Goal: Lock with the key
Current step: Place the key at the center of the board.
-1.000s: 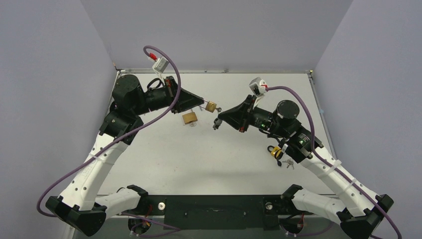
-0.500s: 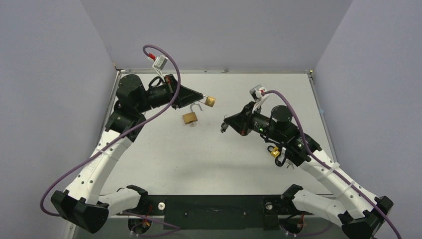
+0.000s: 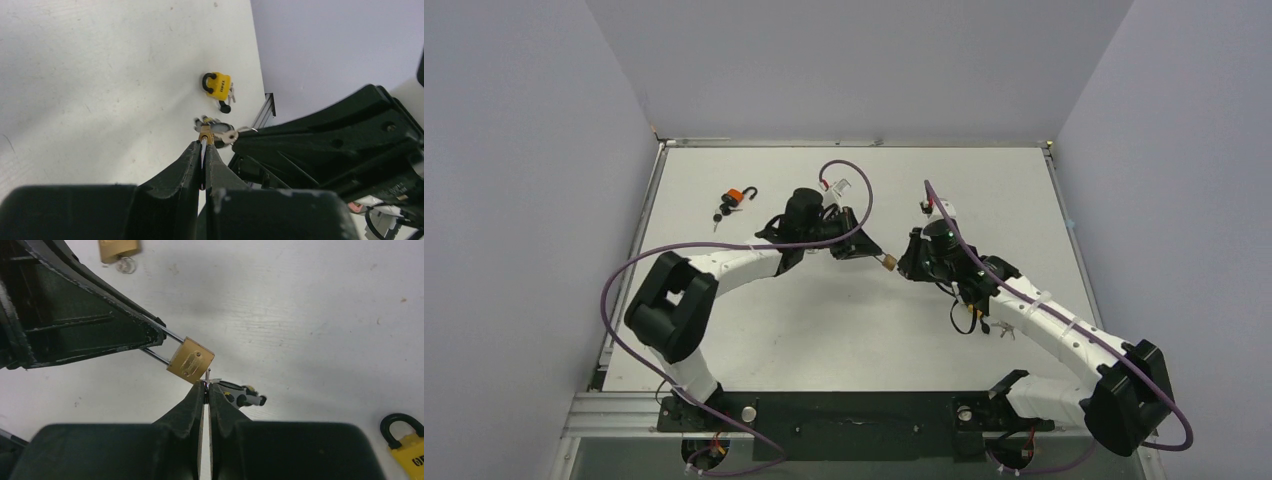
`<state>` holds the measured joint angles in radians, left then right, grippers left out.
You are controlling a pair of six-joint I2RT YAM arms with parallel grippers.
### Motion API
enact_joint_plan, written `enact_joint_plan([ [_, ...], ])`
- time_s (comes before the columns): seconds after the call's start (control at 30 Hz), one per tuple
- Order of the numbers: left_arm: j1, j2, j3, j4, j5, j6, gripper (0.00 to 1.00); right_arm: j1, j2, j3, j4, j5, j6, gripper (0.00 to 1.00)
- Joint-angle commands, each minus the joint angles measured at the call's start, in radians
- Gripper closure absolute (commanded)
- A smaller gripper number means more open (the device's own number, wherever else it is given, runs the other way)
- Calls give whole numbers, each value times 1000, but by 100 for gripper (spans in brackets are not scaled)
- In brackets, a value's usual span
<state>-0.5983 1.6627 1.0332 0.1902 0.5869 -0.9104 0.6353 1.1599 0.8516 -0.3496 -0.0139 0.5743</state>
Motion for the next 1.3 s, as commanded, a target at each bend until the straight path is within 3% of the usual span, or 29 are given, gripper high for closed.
enact_joint_plan([
  [0.0, -15, 145, 39, 228, 6, -62, 100, -17, 58, -18, -12, 100, 72, 100],
  [0.27, -23, 331, 85, 229, 7, -36, 100, -23, 180, -42, 9, 132, 110, 100],
  [0.53, -23, 394, 88, 235, 19, -33, 99, -25, 248, -44, 32, 150, 120, 100],
  [0.9, -8, 369, 121, 151, -8, 28, 61, -56, 307, -23, 28, 180, 123, 100],
  [0.97, -5, 356, 136, 117, -15, 50, 58, -61, 316, -18, 37, 156, 101, 95],
  [1.03, -1, 343, 149, 82, -20, 70, 57, -61, 321, -9, 49, 144, 82, 79],
  [1.27, 16, 292, 160, 0, -52, 118, 53, -73, 350, 40, 54, 121, 59, 67],
])
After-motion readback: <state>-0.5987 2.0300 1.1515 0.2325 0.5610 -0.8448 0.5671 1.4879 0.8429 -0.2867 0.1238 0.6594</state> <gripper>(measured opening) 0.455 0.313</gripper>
